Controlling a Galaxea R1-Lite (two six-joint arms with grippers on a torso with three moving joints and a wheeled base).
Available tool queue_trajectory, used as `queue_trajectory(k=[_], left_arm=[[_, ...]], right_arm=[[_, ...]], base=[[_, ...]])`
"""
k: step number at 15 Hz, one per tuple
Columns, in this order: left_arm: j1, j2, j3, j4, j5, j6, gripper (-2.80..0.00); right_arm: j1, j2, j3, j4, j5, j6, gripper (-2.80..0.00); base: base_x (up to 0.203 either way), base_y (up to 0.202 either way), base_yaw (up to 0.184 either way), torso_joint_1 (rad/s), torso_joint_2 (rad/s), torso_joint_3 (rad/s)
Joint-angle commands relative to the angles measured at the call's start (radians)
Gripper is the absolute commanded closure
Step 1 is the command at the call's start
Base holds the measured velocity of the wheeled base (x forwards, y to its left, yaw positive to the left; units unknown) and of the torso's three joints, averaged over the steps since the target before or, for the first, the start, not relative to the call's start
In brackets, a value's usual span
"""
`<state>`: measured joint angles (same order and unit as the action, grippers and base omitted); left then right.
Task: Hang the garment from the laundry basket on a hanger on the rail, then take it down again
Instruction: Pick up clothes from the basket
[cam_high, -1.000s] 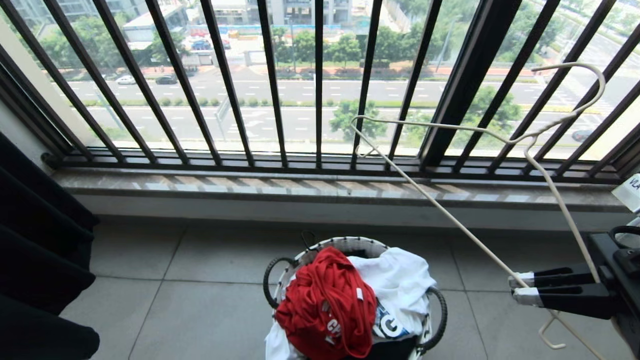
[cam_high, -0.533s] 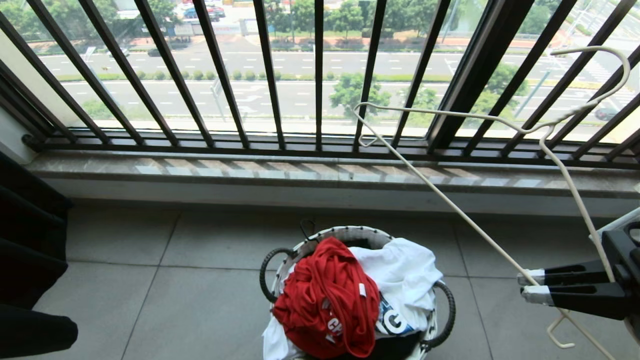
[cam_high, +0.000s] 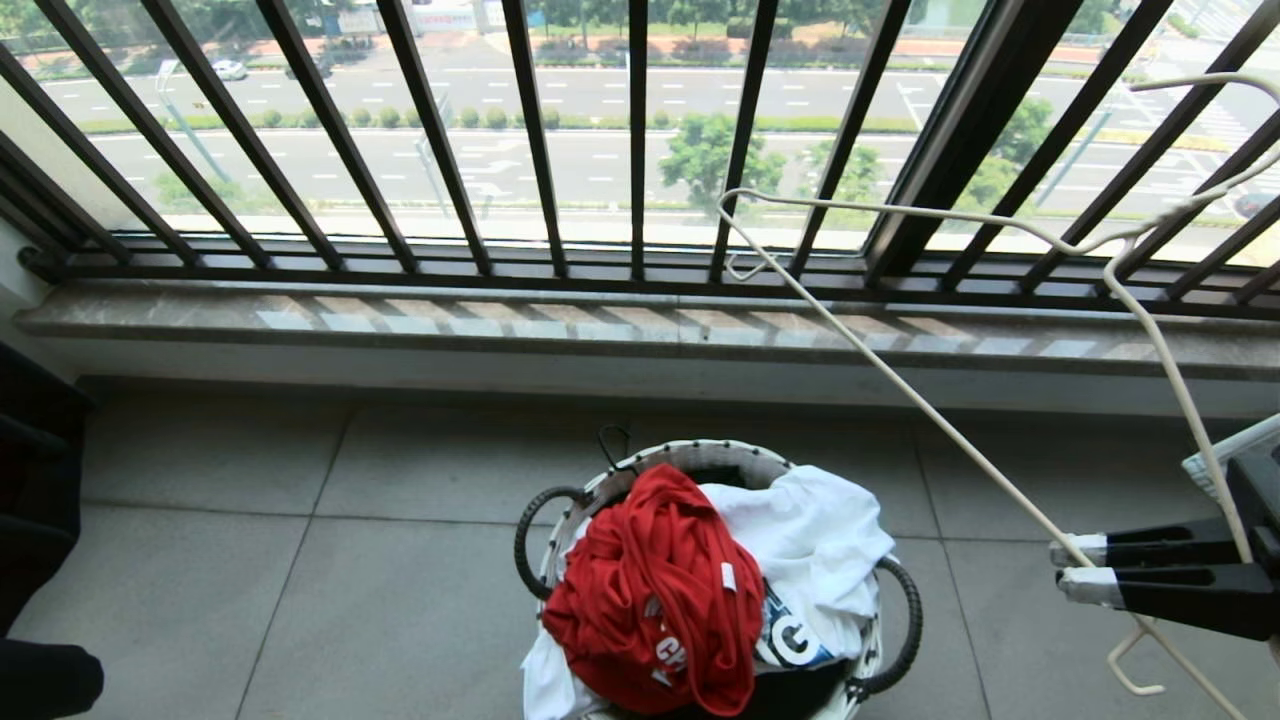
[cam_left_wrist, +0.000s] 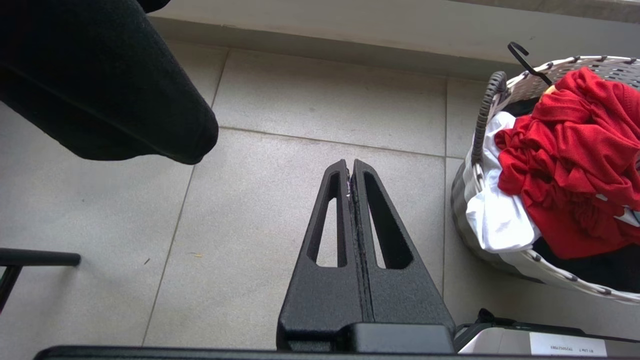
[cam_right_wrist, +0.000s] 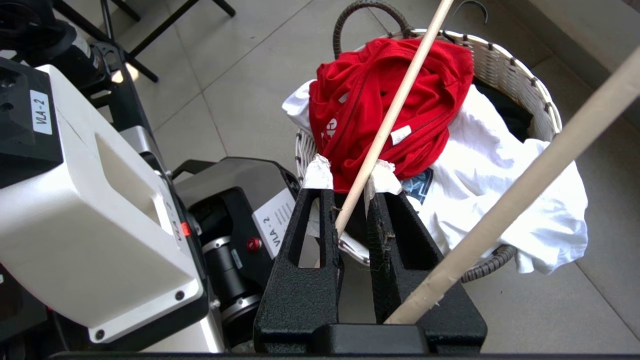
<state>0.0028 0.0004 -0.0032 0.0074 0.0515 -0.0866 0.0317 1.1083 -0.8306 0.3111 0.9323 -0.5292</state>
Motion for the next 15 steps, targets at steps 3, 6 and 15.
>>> queue_trajectory(k=[3,6,15], left_arm=[[0.0,0.001,0.0,0.0,0.001,0.001,0.0],[0.0,0.001,0.0,0.0,0.001,-0.001,0.0],[0.0,0.079,-0.136,0.035,-0.004,0.043,0.0]], right_arm=[[-0.003,-0.01,-0.01,0.0,0.005,0.02,0.0],[-0.002,-0.02,-0.007,0.003,0.006,0.023,0.0],[-0.003,-0.044,-0.012,0.001,0.006,0.023,0.0]], base=[[0.0,0.0,0.0,0.0,0.0,0.0],[0.0,0.0,0.0,0.0,0.0,0.0],[0.0,0.0,0.0,0.0,0.0,0.0]])
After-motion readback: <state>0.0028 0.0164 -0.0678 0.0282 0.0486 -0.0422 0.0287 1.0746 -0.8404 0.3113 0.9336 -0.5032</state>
